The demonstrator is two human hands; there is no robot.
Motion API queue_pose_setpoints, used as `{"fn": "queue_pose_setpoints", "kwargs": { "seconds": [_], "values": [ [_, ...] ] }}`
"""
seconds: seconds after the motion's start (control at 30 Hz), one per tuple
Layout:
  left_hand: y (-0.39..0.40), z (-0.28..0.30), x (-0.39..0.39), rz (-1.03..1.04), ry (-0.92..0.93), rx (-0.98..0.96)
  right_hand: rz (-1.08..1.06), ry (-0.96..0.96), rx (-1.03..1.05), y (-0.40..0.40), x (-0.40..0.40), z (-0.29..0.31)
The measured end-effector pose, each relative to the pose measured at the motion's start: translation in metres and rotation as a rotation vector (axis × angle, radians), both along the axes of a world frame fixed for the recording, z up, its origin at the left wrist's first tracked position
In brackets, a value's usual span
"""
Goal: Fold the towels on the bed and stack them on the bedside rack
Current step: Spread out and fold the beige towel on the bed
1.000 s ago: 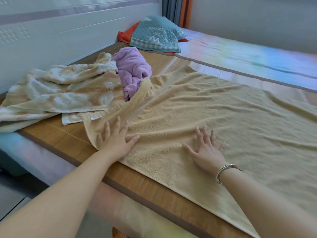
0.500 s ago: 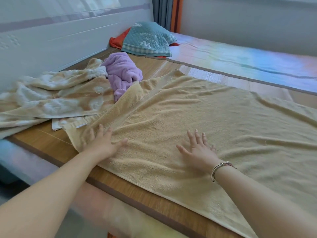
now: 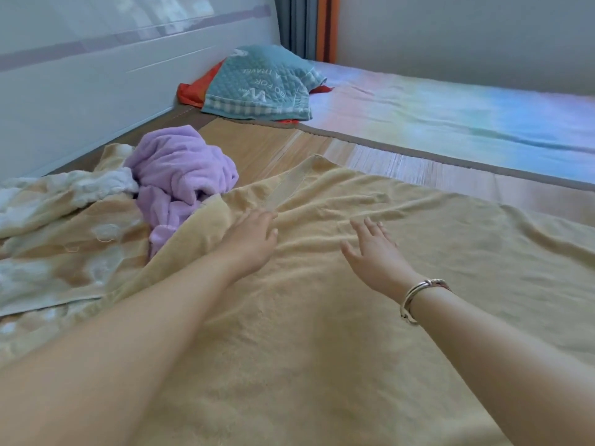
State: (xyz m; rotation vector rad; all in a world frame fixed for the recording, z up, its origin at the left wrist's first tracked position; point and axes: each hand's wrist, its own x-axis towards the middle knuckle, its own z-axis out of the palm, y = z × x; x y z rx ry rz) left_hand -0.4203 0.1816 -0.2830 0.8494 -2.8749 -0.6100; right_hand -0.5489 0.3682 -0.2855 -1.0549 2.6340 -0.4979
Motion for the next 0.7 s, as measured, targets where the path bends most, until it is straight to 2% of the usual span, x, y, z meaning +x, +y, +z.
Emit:
{"fn": "queue_pose_setpoints", "kwargs": {
  "seconds": [0.1,0.2,0.3,0.4,0.5,0.6,0.7],
  "values": [
    [-0.029,0.002,-0.040,-0.069,-0.044,0.040,-0.023,-0.038,-0.006,-0.040,-0.027,-0.002],
    [-0.063,0.009,-0.079,-0.049,-0.030,0.034,-0.025,-0.046,-0.015,-0.088,-0.057,-0.003],
    [-0.104,0.006,-0.111,0.115,-0.031,0.069,-0.039,-0.031,-0.087,-0.132,-0.085,-0.003],
    [-0.140,-0.004,-0.129,0.264,-0.194,0.135,-0.093,-0.030,-0.183,-0.170,-0.113,-0.006],
    [-0.154,0.002,-0.138,0.297,-0.225,0.318,-0.133,-0.045,-0.268,-0.200,-0.133,-0.005],
    [-0.157,0.007,-0.149,0.349,-0.254,0.509,-0.214,-0.171,-0.249,-0.222,-0.150,0.001],
    [-0.149,0.011,-0.148,0.316,-0.308,0.899,-0.229,-0.269,-0.088,-0.224,-0.159,0.013]
  ]
}}
